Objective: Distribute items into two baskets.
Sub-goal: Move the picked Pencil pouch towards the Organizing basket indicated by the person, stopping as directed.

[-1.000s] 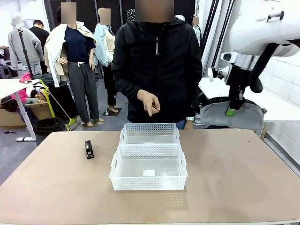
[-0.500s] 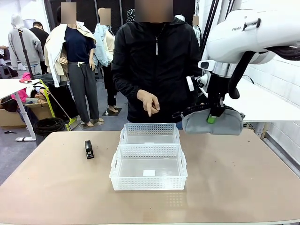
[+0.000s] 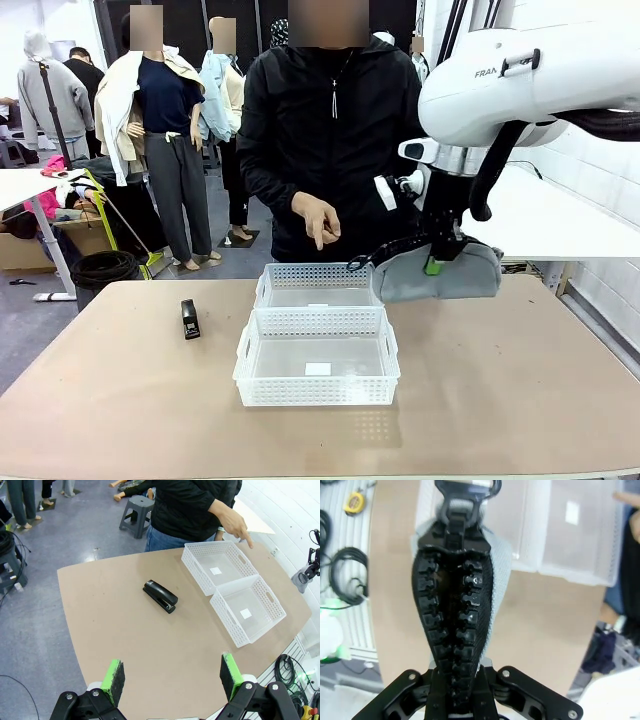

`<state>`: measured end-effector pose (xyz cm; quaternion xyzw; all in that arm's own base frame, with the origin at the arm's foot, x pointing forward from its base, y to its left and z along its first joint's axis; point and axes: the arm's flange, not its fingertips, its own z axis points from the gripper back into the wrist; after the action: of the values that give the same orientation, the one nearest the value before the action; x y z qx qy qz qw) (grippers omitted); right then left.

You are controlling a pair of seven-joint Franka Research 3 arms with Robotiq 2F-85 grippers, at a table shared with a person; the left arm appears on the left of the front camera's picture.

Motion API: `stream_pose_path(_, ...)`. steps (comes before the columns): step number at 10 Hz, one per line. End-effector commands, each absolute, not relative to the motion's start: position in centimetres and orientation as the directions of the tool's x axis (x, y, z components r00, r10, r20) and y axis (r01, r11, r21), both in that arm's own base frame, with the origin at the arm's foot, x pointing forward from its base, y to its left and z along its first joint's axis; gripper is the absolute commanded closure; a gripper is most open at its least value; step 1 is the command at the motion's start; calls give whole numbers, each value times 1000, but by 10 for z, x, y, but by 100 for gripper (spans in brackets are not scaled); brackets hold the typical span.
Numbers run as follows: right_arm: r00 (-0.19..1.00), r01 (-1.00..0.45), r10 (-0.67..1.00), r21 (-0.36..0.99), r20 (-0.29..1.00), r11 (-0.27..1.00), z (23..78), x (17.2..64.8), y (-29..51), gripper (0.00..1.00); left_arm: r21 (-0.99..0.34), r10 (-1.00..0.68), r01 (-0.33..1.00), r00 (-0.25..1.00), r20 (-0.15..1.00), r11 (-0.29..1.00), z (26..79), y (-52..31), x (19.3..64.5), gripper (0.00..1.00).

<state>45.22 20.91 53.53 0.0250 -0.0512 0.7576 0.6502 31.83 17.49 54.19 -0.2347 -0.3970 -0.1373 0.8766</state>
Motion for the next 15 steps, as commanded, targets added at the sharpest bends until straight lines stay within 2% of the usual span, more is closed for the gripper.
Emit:
stream_pose_path(1,-214,-976,974,-70,78,-209,533,443,222,100,-308,-44,428,639,768,850,541,176,319,0)
stream_pose_path(9,-148,-988,988,40,51,-150,514,453,289,100,-308,-44,428,639,768,850,541,176,319,0)
stream_pose_path(15,-115,-993,992,34,57,-117,512,454,296,100,-308,-44,428,639,768,850,541,176,319,0)
